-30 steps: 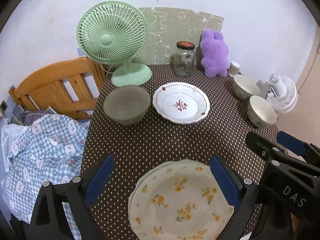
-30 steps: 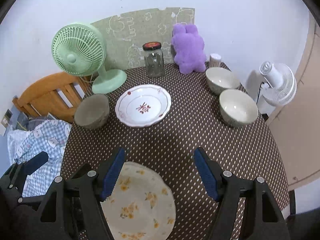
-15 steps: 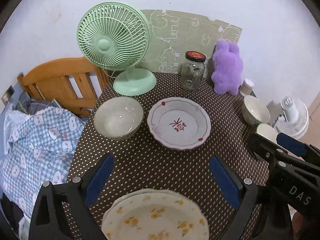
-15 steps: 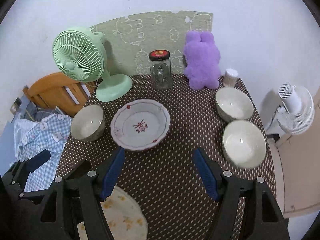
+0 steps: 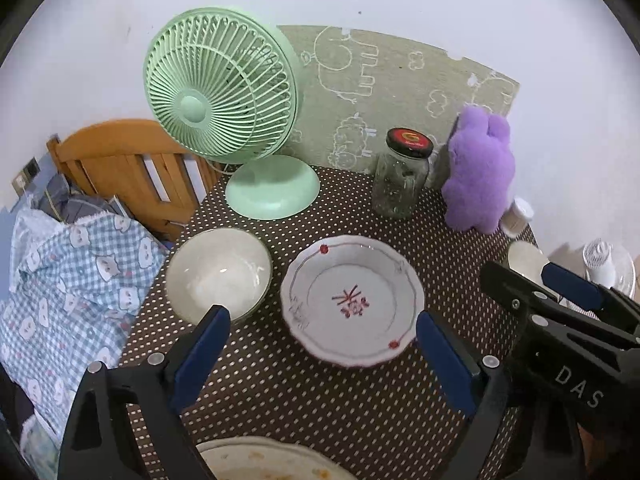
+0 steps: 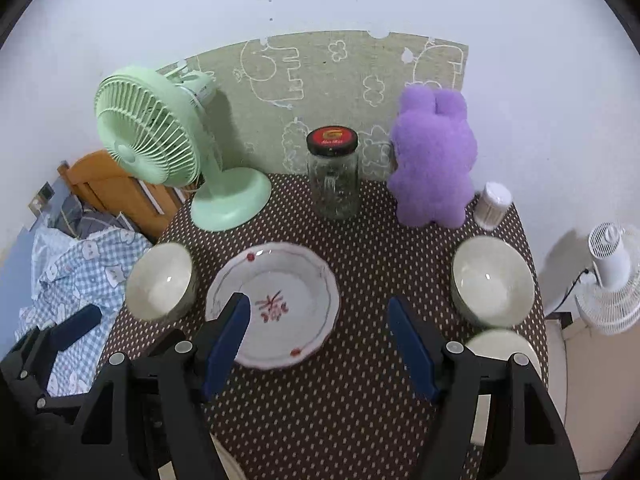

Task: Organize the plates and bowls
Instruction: 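Move the left gripper toward the rim of the red-patterned white plate, then grasp the rim of the red-patterned white plate with the left gripper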

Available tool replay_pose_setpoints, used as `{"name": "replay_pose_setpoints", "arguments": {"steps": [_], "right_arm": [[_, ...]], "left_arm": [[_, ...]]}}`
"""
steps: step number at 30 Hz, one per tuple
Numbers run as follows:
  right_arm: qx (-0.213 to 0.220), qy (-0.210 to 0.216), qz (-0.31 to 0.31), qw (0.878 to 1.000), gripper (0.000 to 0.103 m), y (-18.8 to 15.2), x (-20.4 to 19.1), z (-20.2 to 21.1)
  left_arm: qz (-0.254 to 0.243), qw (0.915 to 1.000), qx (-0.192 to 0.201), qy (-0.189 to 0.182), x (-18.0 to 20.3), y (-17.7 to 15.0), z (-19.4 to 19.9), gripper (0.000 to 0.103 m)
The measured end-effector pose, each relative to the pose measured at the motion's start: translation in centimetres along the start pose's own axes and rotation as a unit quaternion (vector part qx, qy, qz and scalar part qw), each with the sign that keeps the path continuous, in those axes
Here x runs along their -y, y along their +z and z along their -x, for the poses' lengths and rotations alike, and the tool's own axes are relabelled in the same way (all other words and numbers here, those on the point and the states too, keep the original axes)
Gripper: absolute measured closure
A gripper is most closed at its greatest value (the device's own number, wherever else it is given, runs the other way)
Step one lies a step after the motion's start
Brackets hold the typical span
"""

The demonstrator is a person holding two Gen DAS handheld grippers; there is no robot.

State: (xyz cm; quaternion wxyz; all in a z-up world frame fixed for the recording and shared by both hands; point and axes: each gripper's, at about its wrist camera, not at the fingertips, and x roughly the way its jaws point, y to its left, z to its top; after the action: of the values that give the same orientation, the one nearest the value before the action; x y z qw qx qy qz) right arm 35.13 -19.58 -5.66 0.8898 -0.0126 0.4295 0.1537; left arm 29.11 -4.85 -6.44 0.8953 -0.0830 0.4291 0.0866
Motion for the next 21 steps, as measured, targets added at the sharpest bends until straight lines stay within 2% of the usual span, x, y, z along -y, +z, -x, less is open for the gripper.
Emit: {"name": "replay_pose_setpoints", "arguments": {"steps": [5,9,12,15,21], "right_arm": [[-0.005,0.0,-0.007,1.0,0.029,1.7,0.4,-3.1],[-0.012,-0.007,-0.003,1.0,0.029,2.3,0.3,-6.0],[-0.027,-0.008,-0.004,1.0,0.029,2.2,0.3,-8.8],[-0.04,-0.007,-0.008,0.999,0.029,2.0,0.4,-11.3],[-0.067,-0.008,-0.015,0.998,0.029,0.9,0.8,-15.3]], "left_arm": [[0.022,0.9998,-0.002,0.001,0.1,0.8,-2.8,0.011],[0.042,0.9989,-0.018,0.007,-0.1,0.9,-6.0,0.014],[0.053,0.998,-0.03,0.017,-0.3,0.7,-8.3,0.016],[0.065,0.9966,-0.039,0.033,-0.6,0.1,-10.3,0.026],[0.071,0.9943,-0.072,0.034,-1.3,-1.4,-13.5,0.027]]}}
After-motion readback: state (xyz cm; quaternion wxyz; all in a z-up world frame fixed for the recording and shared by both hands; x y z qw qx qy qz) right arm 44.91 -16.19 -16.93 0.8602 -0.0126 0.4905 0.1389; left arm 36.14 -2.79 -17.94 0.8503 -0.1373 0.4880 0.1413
